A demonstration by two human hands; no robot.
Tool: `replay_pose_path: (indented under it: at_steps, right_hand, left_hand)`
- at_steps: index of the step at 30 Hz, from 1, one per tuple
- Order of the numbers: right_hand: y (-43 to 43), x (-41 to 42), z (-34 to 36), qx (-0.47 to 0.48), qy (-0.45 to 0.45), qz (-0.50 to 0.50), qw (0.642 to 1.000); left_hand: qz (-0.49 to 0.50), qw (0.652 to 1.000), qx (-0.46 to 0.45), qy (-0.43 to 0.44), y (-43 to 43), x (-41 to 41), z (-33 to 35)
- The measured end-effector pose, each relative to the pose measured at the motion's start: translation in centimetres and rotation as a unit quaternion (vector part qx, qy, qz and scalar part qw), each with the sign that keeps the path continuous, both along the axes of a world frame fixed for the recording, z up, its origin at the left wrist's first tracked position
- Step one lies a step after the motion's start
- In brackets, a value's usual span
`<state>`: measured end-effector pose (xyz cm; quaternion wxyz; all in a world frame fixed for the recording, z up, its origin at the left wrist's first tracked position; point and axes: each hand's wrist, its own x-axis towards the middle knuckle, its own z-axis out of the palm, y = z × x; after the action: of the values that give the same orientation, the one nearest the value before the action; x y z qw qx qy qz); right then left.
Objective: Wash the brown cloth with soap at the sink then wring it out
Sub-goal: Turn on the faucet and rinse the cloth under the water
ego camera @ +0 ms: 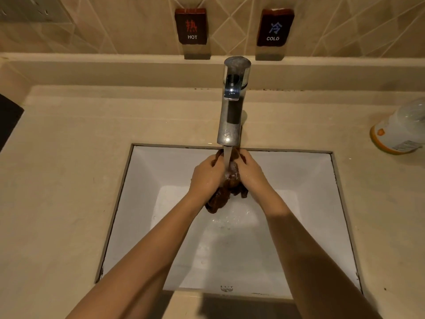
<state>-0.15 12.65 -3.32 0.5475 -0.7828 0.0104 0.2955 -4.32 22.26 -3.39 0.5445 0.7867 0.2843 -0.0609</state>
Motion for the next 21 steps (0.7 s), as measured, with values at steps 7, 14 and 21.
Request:
replay_pose_path:
  at_steps: [7,14,21]
  right_hand:
    - [-1.3,-2.7,1.6,0.101,-0.048,-0.016,0.994]
    - [-1.7,-1.1,1.8,0.25,0.001,-0.185,0.95]
    - [-3.1,-1.2,1.6,0.212,-0.032,-0.123,0.969]
  left_hand:
    - [0.082,0.966,-0.247,0.009,0.6,0.3,-0.2]
    - [0.164,0.76,-0.629,-0.006,1.2,-3.7,-0.6]
    - [0.163,0.787,-0.595,-0.03,2.2,-2.9,-0.8]
